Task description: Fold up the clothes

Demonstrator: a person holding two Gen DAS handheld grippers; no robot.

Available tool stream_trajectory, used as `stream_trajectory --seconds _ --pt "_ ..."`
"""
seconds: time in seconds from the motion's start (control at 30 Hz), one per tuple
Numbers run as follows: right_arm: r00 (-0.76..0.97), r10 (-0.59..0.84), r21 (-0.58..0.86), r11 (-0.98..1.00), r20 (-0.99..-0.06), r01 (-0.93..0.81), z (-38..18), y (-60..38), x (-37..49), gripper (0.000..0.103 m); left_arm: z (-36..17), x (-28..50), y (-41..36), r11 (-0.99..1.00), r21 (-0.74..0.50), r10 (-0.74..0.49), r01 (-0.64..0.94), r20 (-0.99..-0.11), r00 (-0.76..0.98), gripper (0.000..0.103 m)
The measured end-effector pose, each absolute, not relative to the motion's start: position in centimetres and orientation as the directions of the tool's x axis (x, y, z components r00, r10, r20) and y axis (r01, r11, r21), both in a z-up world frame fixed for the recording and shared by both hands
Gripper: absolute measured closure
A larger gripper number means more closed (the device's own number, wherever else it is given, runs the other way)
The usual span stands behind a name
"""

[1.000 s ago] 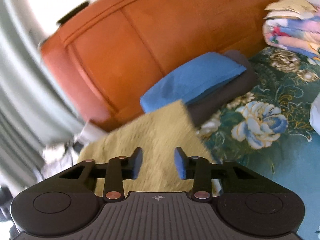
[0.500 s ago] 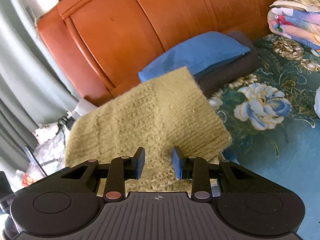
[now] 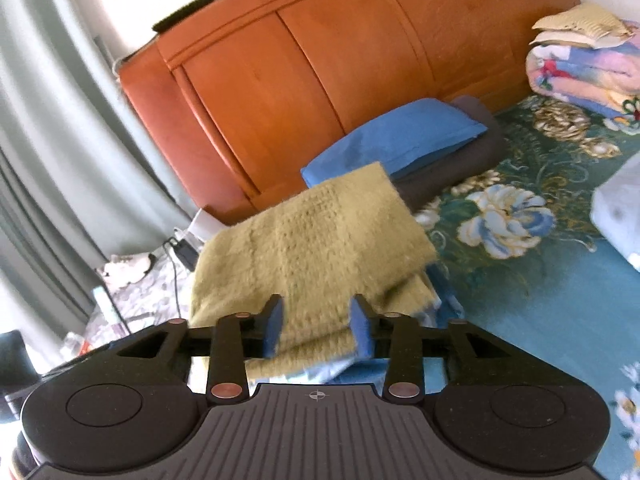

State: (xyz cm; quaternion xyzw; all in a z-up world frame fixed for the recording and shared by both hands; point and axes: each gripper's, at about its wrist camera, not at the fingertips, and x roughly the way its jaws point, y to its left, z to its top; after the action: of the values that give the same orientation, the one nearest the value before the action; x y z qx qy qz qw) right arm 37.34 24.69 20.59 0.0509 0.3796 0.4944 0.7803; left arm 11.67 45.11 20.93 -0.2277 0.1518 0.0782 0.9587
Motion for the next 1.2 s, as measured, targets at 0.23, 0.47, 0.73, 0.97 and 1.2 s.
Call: stream_trajectory --seconds 0.23,0.47,0.73,0.97,1.2 --pt "0.244 0.803 0.431 0.517 -0.544 -0.740 20.9 17.9 33.2 0.045 20.9 10.2 38.8 0.902 -0.400 0.027 -0.163 -0.324 0.946 0.021" --pt "0.261 0.791 0.418 0.535 -0.554 -0.734 20.2 11.8 29.7 0.034 20.5 8.8 33.2 0.911 -0.393 -0.017 -0.126 -0.339 0.941 0.015" --pt "0.278 0.800 0.406 0.530 -0.532 -0.745 20.2 6.2 26.1 0.020 19.8 6.7 27.7 0.919 -0.380 -0.036 -0.103 -0.342 0.939 0.005" --pt "0.303 0.800 0.399 0.539 -0.518 -0.742 19.3 1.8 23.5 0.008 18.4 6.1 23.8 0.919 -0.388 -0.074 -0.074 -0.354 0.932 0.003" --pt "0.352 0.768 0.360 0.584 -0.534 -0.727 17.4 -2.5 20.7 0.001 16.5 6.2 19.9 0.922 -0.386 -0.118 -0.040 -0.377 0.919 0.003"
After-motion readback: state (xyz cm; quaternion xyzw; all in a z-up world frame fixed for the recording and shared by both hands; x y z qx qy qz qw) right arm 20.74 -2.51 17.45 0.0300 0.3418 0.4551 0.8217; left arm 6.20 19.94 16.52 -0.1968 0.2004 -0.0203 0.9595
